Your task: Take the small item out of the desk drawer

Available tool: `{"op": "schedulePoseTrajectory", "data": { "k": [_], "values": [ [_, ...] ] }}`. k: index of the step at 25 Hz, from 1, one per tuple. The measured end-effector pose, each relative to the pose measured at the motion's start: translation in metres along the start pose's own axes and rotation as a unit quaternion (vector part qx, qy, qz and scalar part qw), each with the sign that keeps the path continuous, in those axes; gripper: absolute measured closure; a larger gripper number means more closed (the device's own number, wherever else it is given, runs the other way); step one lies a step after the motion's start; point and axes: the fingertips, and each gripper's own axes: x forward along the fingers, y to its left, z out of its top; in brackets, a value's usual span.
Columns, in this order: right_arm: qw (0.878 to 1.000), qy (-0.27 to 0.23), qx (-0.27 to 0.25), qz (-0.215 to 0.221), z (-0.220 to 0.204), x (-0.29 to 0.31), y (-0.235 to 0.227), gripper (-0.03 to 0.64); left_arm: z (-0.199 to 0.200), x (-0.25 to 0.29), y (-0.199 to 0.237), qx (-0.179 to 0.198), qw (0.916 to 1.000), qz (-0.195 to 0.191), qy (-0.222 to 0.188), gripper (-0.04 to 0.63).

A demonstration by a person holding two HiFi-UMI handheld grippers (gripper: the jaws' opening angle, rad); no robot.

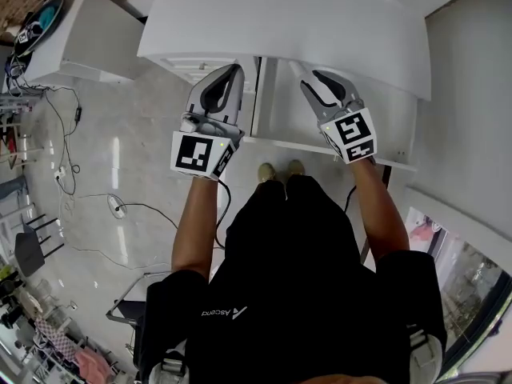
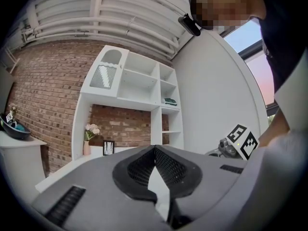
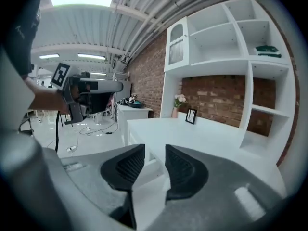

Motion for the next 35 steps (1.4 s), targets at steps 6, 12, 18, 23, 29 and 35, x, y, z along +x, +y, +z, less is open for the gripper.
{"op": "schedulePoseTrajectory", "data": {
  "k": [6, 12, 18, 23, 29, 35],
  "values": [
    [0.998, 0.063, 0.018, 0.011, -0.065, 0.040, -0.013, 0.453, -0.040, 0.017, 0.006, -0.011, 0.9996, 0.015, 0.020, 0.597],
    [0.992, 0.119, 0.035, 0.006, -0.113, 0.077, -0.020, 0.399, -0.063, 0.027, 0.023, -0.022, 0.9985, 0.023, 0.044, 0.597],
    [0.981, 0.184, 0.059, 0.001, -0.165, 0.119, -0.029, 0.373, -0.081, 0.036, 0.046, -0.032, 0.9978, 0.025, 0.053, 0.597],
    [0.974, 0.220, 0.062, -0.010, -0.198, 0.144, -0.039, 0.360, -0.109, 0.033, 0.055, -0.035, 0.9956, 0.023, 0.083, 0.597],
    [0.969, 0.240, 0.054, -0.019, -0.217, 0.162, -0.048, 0.360, -0.121, 0.035, 0.062, -0.044, 0.9945, 0.025, 0.092, 0.597],
    [0.964, 0.259, 0.052, -0.017, -0.225, 0.170, -0.051, 0.376, -0.130, 0.035, 0.061, -0.050, 0.9929, 0.024, 0.105, 0.597]
  ]
}}
